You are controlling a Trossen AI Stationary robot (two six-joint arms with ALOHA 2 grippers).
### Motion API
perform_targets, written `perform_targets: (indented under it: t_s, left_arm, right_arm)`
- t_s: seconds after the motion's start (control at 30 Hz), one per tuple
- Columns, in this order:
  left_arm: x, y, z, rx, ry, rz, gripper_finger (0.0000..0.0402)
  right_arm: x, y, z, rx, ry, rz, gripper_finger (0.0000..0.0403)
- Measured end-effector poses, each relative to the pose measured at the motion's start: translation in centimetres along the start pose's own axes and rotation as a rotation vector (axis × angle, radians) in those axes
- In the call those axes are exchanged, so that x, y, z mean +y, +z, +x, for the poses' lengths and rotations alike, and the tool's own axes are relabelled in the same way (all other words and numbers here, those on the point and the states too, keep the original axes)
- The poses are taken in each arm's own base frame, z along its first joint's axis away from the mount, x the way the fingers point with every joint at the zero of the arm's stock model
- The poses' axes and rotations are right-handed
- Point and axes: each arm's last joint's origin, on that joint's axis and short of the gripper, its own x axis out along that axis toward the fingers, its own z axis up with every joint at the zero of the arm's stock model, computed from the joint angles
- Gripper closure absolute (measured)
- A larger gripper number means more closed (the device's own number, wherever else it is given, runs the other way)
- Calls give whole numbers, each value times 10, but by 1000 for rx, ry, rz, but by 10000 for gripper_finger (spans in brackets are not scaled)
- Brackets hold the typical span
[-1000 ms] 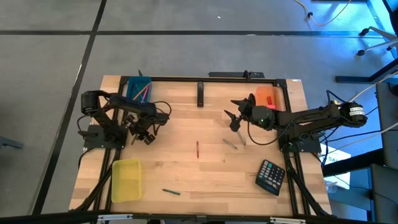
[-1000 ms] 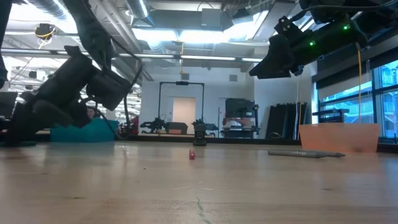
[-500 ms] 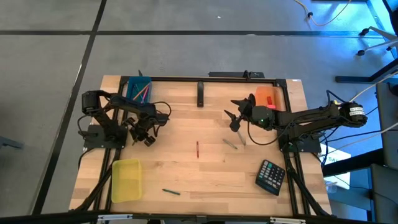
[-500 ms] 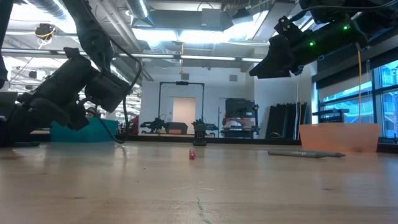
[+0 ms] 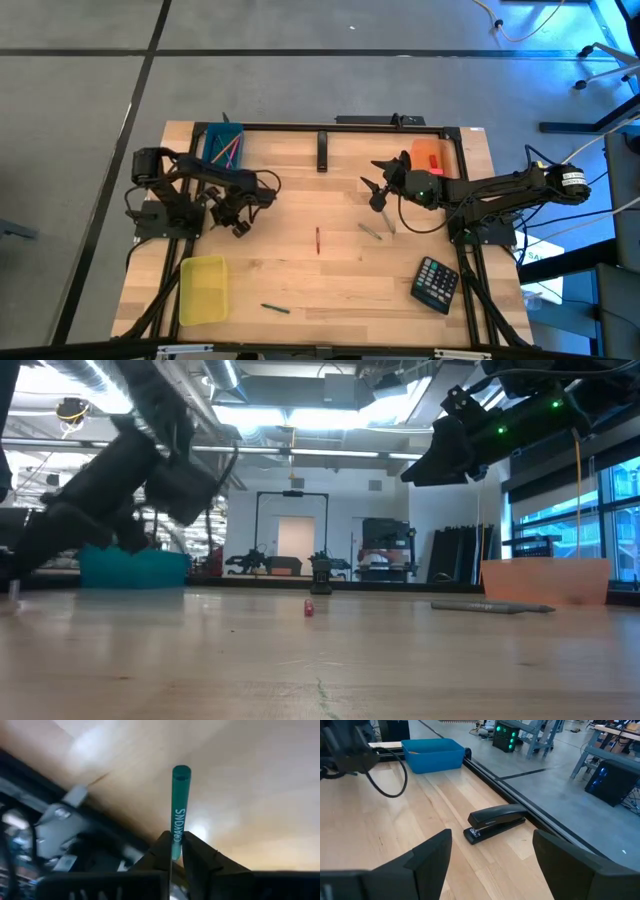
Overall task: Sort crayons/erasers/pens/pencils in bins
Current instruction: Put the top green crayon into the yellow bin
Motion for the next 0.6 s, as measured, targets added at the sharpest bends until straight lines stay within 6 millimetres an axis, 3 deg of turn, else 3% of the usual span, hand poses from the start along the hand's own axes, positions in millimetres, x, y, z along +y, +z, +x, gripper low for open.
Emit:
perform_targets:
  t_s: [0.17,0.33,0.47,0.6]
  left_arm:
    - [-13,-15,-37,-33,23,20,368]
    - [-26,-54,-68,7,16,31,371]
    - [-41,-89,-80,9,-117,61,377]
    - [-55,-123,-72,68,-129,11,379]
  right_arm:
    - [0,1,0,-6,1,4,122]
    - [0,1,0,-5,0,16,122]
    - [0,0,0,-2,10,19,122]
    - [2,0,-1,0,26,16,122]
